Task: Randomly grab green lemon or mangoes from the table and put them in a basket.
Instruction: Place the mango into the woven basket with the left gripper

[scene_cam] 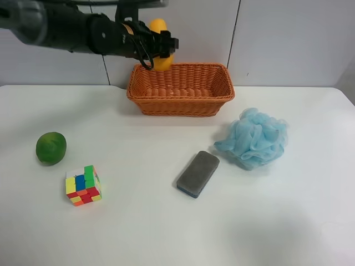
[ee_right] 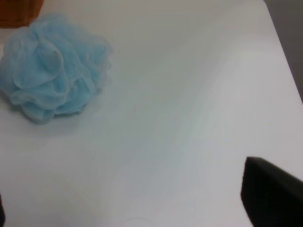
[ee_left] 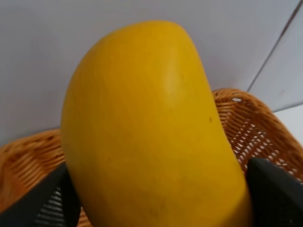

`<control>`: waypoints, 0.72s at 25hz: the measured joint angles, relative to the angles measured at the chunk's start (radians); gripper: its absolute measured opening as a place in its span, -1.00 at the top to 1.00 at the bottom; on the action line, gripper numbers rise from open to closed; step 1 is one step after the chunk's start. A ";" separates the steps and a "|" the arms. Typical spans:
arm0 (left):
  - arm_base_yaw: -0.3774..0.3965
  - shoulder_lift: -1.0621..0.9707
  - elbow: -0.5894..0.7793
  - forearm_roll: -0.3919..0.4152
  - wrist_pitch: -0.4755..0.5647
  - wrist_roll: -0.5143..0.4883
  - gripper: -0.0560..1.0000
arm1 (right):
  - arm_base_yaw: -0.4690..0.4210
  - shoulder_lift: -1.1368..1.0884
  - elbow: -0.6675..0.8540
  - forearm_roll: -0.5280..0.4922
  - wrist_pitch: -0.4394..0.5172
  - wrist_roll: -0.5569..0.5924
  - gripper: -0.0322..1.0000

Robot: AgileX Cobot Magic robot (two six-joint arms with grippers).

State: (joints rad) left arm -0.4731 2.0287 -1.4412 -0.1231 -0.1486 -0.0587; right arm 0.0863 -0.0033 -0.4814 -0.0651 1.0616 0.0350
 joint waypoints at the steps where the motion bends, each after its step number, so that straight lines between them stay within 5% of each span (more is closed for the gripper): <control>1: -0.001 0.026 0.000 0.005 -0.022 0.000 -0.38 | 0.000 0.000 0.000 0.000 0.000 0.000 -0.98; 15: -0.001 0.109 0.000 0.072 -0.072 0.000 -0.38 | 0.000 0.000 0.000 0.000 0.000 0.001 -0.98; 18: -0.001 0.109 0.000 0.073 -0.074 0.000 -0.67 | 0.000 0.000 0.000 0.000 0.000 0.001 -0.98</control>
State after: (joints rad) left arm -0.4739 2.1376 -1.4412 -0.0501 -0.2223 -0.0584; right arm 0.0863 -0.0033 -0.4814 -0.0651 1.0616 0.0357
